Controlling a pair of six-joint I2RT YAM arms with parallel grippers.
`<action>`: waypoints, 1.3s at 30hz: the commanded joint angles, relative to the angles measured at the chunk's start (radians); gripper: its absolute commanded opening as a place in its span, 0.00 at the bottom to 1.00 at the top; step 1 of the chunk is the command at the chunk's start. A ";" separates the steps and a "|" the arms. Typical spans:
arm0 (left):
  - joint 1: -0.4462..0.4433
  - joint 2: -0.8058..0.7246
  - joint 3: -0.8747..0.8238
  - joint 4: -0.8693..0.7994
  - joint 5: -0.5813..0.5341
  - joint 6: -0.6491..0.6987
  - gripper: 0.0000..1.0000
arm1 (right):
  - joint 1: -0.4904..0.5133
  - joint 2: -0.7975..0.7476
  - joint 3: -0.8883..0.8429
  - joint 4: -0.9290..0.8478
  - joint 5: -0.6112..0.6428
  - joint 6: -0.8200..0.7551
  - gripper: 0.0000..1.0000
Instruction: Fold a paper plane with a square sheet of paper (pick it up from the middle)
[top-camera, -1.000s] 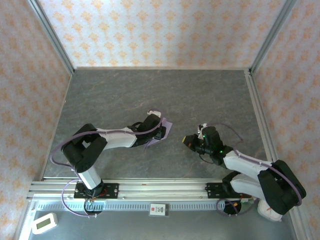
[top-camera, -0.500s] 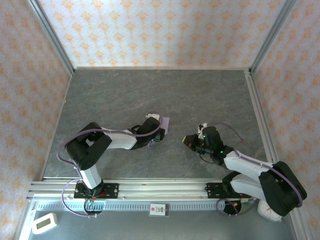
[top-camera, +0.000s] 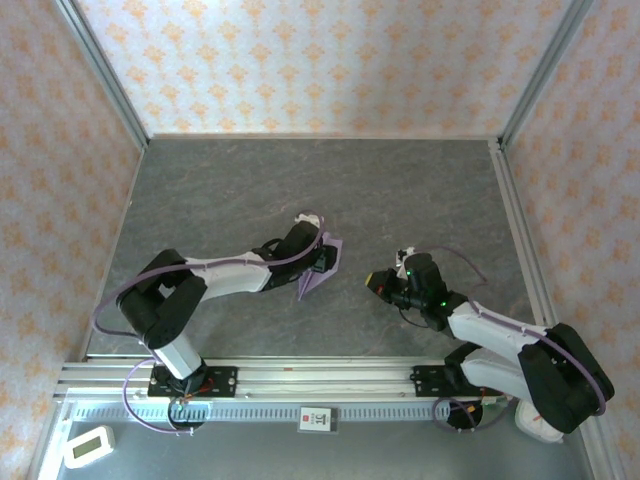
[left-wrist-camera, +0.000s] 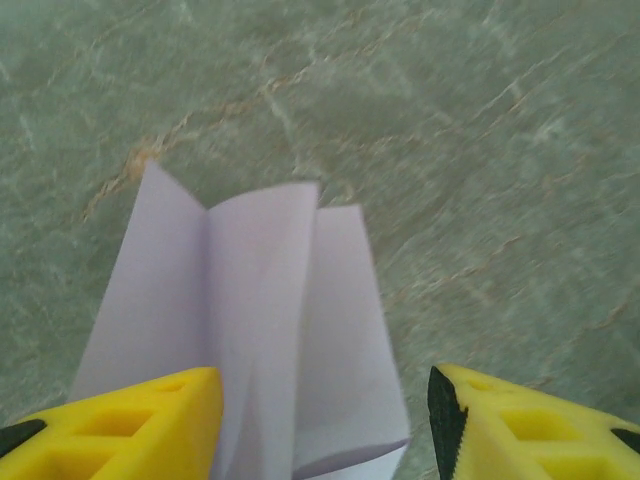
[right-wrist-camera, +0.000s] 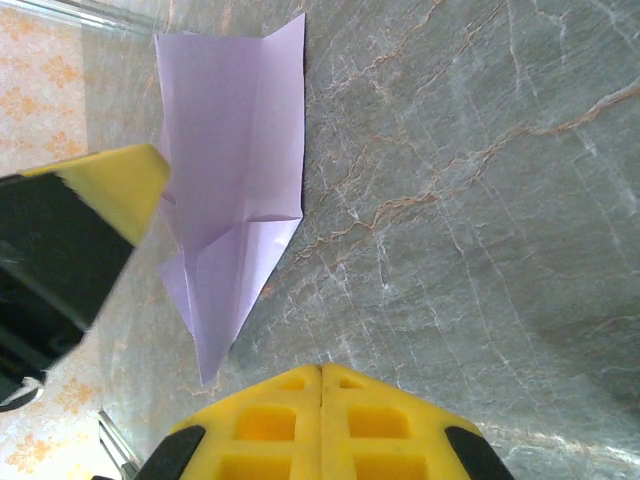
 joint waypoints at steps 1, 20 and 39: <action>0.016 -0.021 0.026 -0.048 0.011 0.003 0.61 | 0.006 -0.012 0.030 -0.009 0.015 -0.018 0.00; 0.047 -0.448 0.080 -0.156 -0.284 0.096 1.00 | -0.005 -0.179 0.388 -0.469 0.616 -0.225 1.00; 0.514 -0.641 -0.604 0.689 -0.574 0.426 1.00 | -0.243 0.022 0.094 0.232 1.177 -0.671 1.00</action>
